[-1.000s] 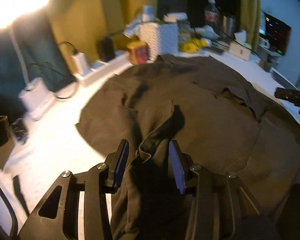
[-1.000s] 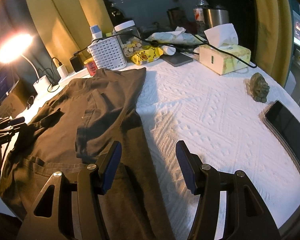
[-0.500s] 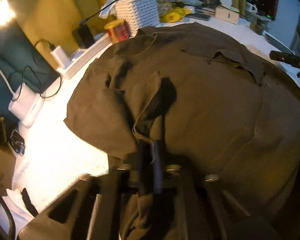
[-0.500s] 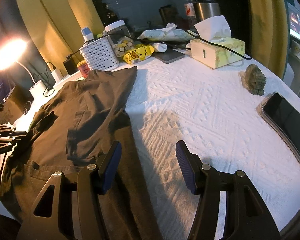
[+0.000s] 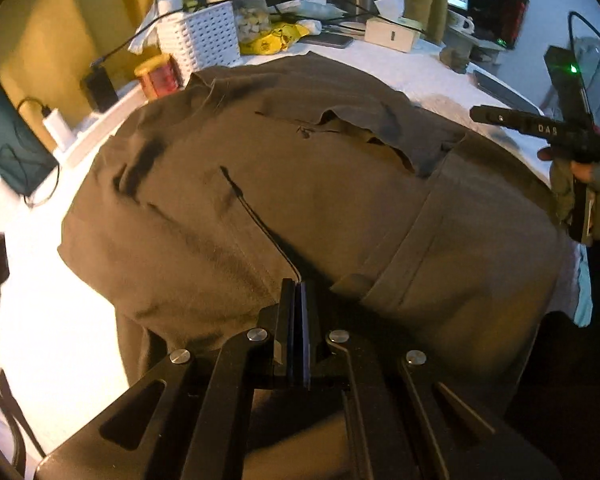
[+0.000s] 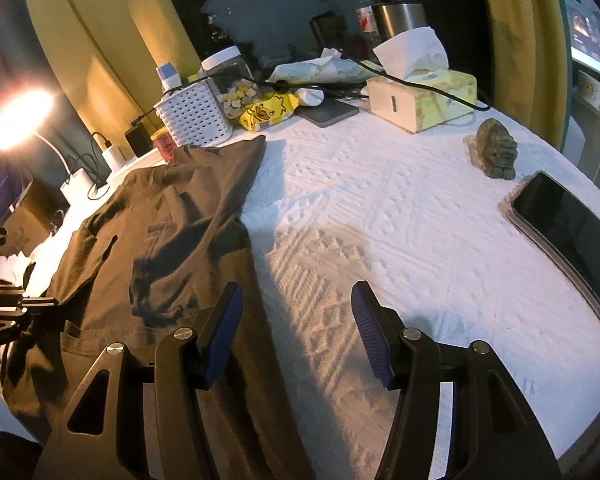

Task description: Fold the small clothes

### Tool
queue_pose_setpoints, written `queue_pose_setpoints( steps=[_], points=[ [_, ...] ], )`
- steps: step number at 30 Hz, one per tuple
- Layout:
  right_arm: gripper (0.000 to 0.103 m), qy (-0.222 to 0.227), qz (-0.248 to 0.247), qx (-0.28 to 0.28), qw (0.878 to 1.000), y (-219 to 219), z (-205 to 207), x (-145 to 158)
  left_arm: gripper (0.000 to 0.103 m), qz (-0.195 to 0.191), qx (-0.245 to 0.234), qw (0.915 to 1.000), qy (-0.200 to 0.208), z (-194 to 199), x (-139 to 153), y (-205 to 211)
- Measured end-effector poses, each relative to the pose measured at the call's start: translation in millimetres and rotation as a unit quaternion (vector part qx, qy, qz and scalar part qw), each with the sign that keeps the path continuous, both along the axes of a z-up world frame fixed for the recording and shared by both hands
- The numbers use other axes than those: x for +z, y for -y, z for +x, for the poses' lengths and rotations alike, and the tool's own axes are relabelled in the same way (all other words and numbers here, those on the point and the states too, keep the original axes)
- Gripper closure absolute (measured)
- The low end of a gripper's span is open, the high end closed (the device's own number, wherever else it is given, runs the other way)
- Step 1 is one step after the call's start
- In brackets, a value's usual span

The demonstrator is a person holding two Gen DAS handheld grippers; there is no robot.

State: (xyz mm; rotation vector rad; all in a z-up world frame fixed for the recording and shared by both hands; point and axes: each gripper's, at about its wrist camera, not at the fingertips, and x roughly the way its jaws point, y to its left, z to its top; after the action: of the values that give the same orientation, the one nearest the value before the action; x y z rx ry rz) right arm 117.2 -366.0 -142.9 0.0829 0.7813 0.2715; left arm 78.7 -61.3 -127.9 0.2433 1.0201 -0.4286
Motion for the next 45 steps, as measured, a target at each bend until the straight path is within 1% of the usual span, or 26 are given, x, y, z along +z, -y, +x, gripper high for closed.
queue_pose_setpoints(
  steps=[2,4,5,6,7,10,12,15,19,20,21,22,23,24,25,26,27,29,31,32,34,36,37,39,42,45],
  points=[
    [0.043,-0.001,-0.006,0.004,1.0,-0.9,-1.0,0.8,0.097,0.0,0.025,0.9996,-0.009,0.6,-0.9,-10.4],
    [0.043,-0.001,-0.015,0.012,1.0,-5.4,-0.6,1.5,0.072,0.001,0.057,0.9984,0.002,-2.2,4.8,-24.9],
    [0.043,0.0,-0.02,0.017,1.0,-9.8,0.1,2.4,0.045,-0.012,0.074,0.9971,0.009,-2.6,10.0,-35.9],
    [0.043,0.001,-0.022,0.02,1.0,-12.2,1.1,3.0,0.034,-0.032,0.091,0.9952,0.018,-3.3,16.4,-49.0],
    [0.043,0.001,-0.024,0.022,0.999,-14.7,2.5,4.0,0.029,-0.062,0.116,0.991,0.025,-2.7,24.4,-68.2],
    [0.043,0.004,-0.029,0.033,0.999,-24.8,12.2,7.9,0.029,-0.095,0.161,0.9819,0.032,7.4,30.1,-108.9],
    [0.043,0.006,-0.038,0.04,0.998,-31.6,20.6,11.6,0.029,-0.105,0.19,0.9757,0.033,19.9,24.3,-136.0],
    [0.043,0.013,-0.051,0.051,0.997,-41.6,33.8,18.5,0.03,-0.127,0.221,0.9667,0.02,44.1,9.9,-163.2],
    [0.043,0.017,-0.067,0.063,0.996,-54.6,58.5,25.8,0.032,-0.127,0.235,0.9634,0.021,72.0,-10.2,-178.6],
    [0.043,0.017,-0.069,0.063,0.995,-56.6,63.7,26.8,0.038,-0.133,0.237,0.9623,0.013,78.9,-15.5,-181.1],
    [0.043,0.018,-0.073,0.064,0.995,-59.2,70.9,28.0,0.043,-0.139,0.236,0.9617,0.006,85.5,-20.5,-182.4],
    [0.043,0.018,-0.075,0.065,0.995,-60.6,75.4,28.6,0.044,-0.143,0.234,0.9616,0.003,89.0,-24.0,-183.2],
    [0.043,0.017,-0.077,0.066,0.995,-62.9,82.3,29.3,0.049,-0.144,0.231,0.9623,0.002,91.6,-27.0,-182.0],
    [0.043,0.017,-0.08,0.067,0.994,-65.3,88.9,29.5,0.061,-0.141,0.223,0.9645,0.007,94.5,-28.9,-179.3],
    [0.043,0.017,-0.081,0.068,0.994,-66.5,92.2,29.5,0.07,-0.139,0.215,0.9667,0.011,97.2,-29.0,-177.6],
    [0.043,0.016,-0.084,0.071,0.994,-69.9,99.0,28.8,0.094,-0.133,0.204,0.9699,0.011,101.4,-29.6,-174.9],
    [0.043,0.015,-0.086,0.072,0.994,-72.2,102.7,28.3,0.099,-0.126,0.194,0.9728,0.01,104.4,-29.8,-172.4],
    [0.043,0.011,-0.088,0.078,0.993,-77.5,112.6,25.3,0.099,-0.104,0.185,0.9769,0.022,106.6,-28.1,-170.3],
    [0.043,0.008,-0.089,0.083,0.993,-83.1,119.8,22.2,0.099,-0.06,0.191,0.9787,0.045,109.8,-24.1,-172.5],
    [0.043,0.006,-0.089,0.086,0.992,-86.1,122.5,20.6,0.099,-0.042,0.197,0.9781,0.053,112.1,-23.1,-176.9],
    [0.043,0.004,-0.088,0.092,0.992,-92.3,127.5,17.7,0.1,0.008,0.215,0.9741,0.071,117.5,-21.4,-191.6],
    [0.043,0.003,-0.087,0.095,0.992,-96.1,130.1,15.7,0.1,0.036,0.229,0.97,0.073,124.0,-22.2,-205.4],
    [0.043,0.002,-0.088,0.096,0.992,-97.8,131.0,14.6,0.1,0.043,0.232,0.9691,0.071,127.1,-22.5,-215.2],
    [0.043,-0.004,-0.092,0.097,0.991,-100.7,133.4,9.6,0.099,0.041,0.229,0.9703,0.067,129.0,-22.3,-222.2],
    [0.043,-0.013,-0.105,0.098,0.99,-102.1,138.2,1.5,0.099,0.065,0.216,0.9717,0.07,129.5,-23.8,-219.4],
    [0.043,-0.017,-0.12,0.1,0.988,-101.8,152.5,-1.6,0.099,0.058,0.22,0.9712,0.07,127.8,-24.6,-222.9]
  ],
)
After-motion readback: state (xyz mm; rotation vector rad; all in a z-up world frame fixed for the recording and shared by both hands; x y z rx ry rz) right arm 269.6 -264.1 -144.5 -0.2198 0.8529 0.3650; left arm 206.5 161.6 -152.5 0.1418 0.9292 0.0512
